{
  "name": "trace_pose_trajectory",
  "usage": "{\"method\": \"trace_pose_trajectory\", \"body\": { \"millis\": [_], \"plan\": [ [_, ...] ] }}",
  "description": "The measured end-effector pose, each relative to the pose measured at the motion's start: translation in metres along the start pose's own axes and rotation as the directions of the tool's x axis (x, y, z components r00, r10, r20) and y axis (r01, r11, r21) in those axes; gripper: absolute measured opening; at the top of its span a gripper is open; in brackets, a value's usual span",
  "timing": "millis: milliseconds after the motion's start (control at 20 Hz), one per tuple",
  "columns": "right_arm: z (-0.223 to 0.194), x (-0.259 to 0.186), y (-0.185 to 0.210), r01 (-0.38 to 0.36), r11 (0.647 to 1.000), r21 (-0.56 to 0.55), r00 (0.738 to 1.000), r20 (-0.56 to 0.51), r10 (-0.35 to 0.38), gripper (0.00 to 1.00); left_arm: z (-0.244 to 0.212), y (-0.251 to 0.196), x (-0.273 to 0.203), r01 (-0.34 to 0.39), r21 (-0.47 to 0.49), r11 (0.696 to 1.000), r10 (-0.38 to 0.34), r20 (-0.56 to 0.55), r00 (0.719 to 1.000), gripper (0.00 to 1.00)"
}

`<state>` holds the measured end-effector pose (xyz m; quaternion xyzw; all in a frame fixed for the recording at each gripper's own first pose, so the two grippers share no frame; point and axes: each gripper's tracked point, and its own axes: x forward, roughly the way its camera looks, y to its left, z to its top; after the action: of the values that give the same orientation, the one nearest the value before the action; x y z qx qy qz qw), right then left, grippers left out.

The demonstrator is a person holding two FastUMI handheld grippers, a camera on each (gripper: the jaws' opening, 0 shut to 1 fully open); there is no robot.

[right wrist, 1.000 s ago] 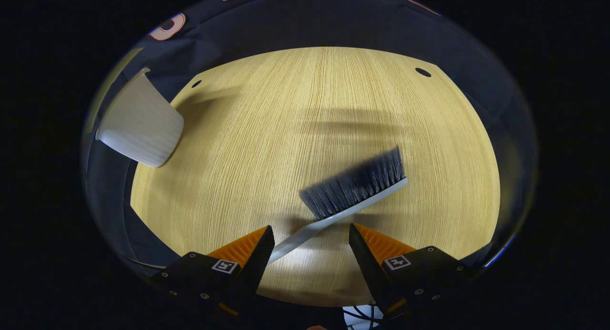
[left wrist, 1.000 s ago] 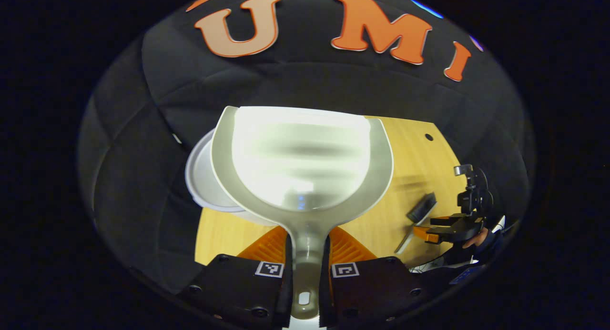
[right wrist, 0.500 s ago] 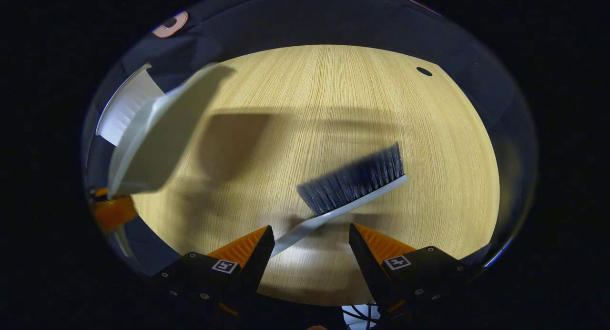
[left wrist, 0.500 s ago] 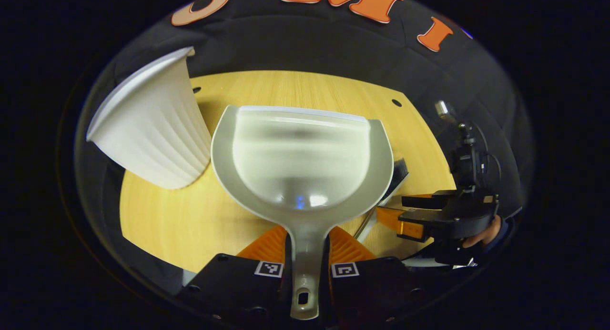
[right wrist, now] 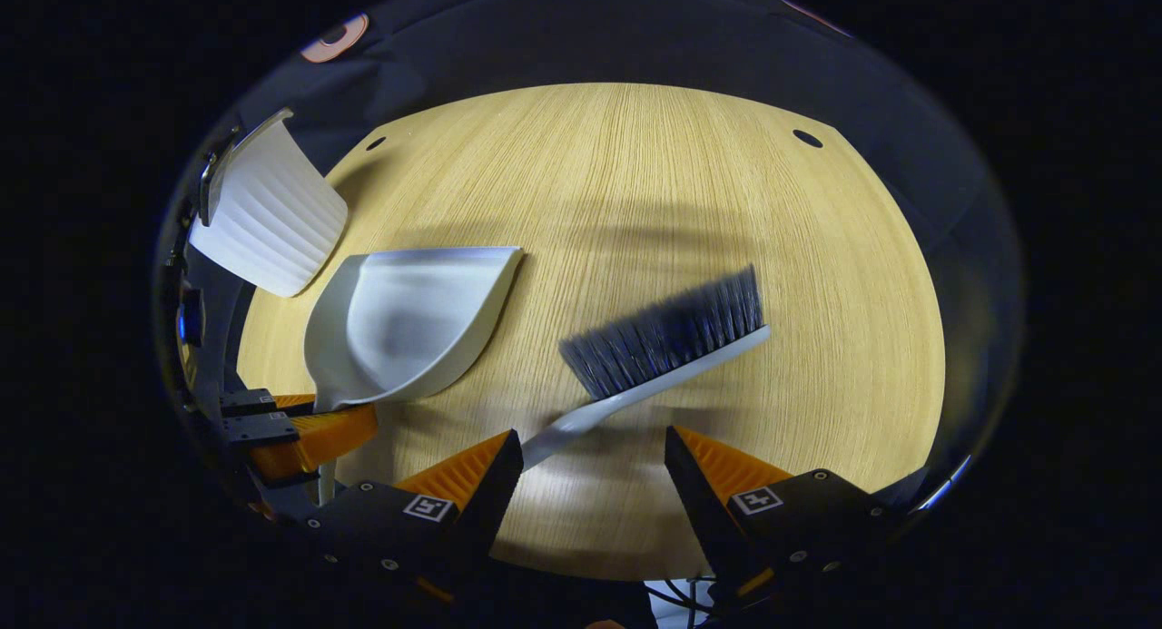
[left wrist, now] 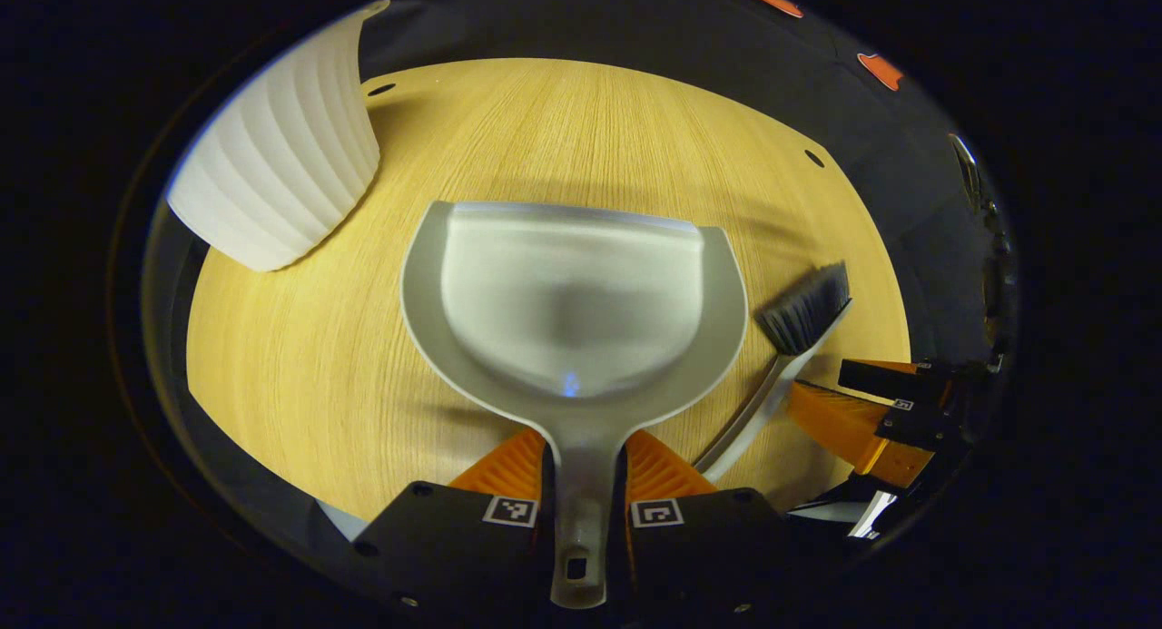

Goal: Pick up the small broom and dustpan from the desktop, sweep the trash into the dustpan with the broom, and then empty the trash into the garbage bin.

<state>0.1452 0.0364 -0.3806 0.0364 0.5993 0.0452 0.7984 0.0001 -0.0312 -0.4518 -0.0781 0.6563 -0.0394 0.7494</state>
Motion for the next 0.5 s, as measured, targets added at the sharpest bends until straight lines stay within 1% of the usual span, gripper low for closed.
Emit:
{"method": "trace_pose_trajectory", "body": {
  "millis": [150,300,350,400,450,500],
  "plan": [
    [0.000,-0.002,-0.002,0.004,1.000,0.003,1.000,0.001,-0.004,0.95,0.002,0.000,0.000,-0.007,0.010,1.000,0.007,0.011,1.000,0.30],
    [0.000,-0.004,-0.005,0.007,1.000,0.012,1.000,0.008,-0.007,0.95,0.002,-0.004,-0.004,-0.010,0.027,1.000,0.009,0.020,1.000,0.34],
    [0.001,-0.004,-0.005,0.006,1.000,0.014,1.000,0.011,-0.006,0.95,0.000,-0.003,-0.008,-0.014,0.032,0.999,0.013,0.034,0.999,0.40],
    [0.001,-0.005,-0.005,0.009,1.000,0.018,1.000,0.013,-0.009,0.95,0.000,-0.002,-0.014,-0.013,0.040,0.999,0.012,0.038,0.999,0.41],
    [0.001,-0.006,-0.004,0.006,1.000,0.023,1.000,0.016,-0.006,0.95,-0.001,0.000,-0.019,-0.018,0.042,0.999,0.016,0.041,0.999,0.46],
    [0.002,-0.008,-0.005,0.007,1.000,0.027,1.000,0.019,-0.008,0.95,0.000,0.001,-0.026,-0.014,0.044,0.999,0.011,0.049,0.999,0.47]
  ]
}}
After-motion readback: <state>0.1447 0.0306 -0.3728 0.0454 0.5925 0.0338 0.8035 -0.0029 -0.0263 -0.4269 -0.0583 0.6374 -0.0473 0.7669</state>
